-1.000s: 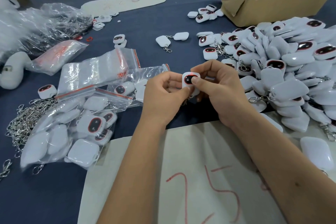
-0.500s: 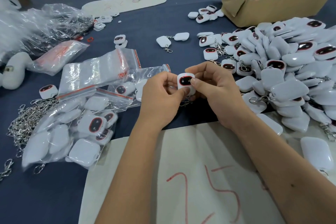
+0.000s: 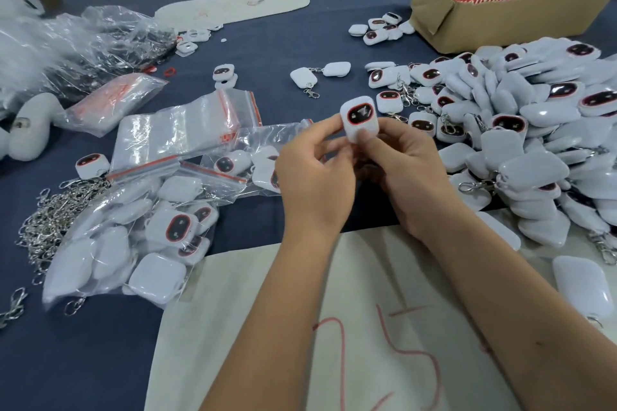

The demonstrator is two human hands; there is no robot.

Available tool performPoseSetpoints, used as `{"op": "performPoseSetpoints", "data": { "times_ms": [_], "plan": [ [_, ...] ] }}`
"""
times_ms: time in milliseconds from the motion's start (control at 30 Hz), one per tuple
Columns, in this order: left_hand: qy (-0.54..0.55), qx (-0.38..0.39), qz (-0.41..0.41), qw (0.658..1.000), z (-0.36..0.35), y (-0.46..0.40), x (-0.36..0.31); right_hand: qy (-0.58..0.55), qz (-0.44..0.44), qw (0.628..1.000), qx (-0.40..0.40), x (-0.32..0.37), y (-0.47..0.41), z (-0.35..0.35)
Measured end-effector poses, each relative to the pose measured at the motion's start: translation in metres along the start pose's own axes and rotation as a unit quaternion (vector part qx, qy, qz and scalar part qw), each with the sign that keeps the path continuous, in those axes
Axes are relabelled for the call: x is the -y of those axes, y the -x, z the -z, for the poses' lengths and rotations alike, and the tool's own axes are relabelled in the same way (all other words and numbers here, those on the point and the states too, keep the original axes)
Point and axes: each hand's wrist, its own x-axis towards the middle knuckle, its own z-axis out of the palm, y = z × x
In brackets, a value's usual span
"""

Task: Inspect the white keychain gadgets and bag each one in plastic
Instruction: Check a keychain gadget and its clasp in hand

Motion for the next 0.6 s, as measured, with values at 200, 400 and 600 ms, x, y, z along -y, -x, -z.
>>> {"op": "performPoseSetpoints", "data": {
  "times_ms": [200,400,600],
  "plan": [
    [-0.33,-0.063,-0.088,0.938,0.007,0.006,0.006,0.056,0.028,0.989,-0.134,-0.005,-0.004,0.005],
    [-0.404,-0.067,-0.006,0.912,0.012,0.001,0.005,0.104,0.02,0.987,-0.118,-0.006,-0.003,0.002],
    [-0.376,-0.098,0.017,0.921,0.023,-0.007,0.002,0.096,0.005,0.992,-0.083,-0.002,0.0,0.001]
  ]
}}
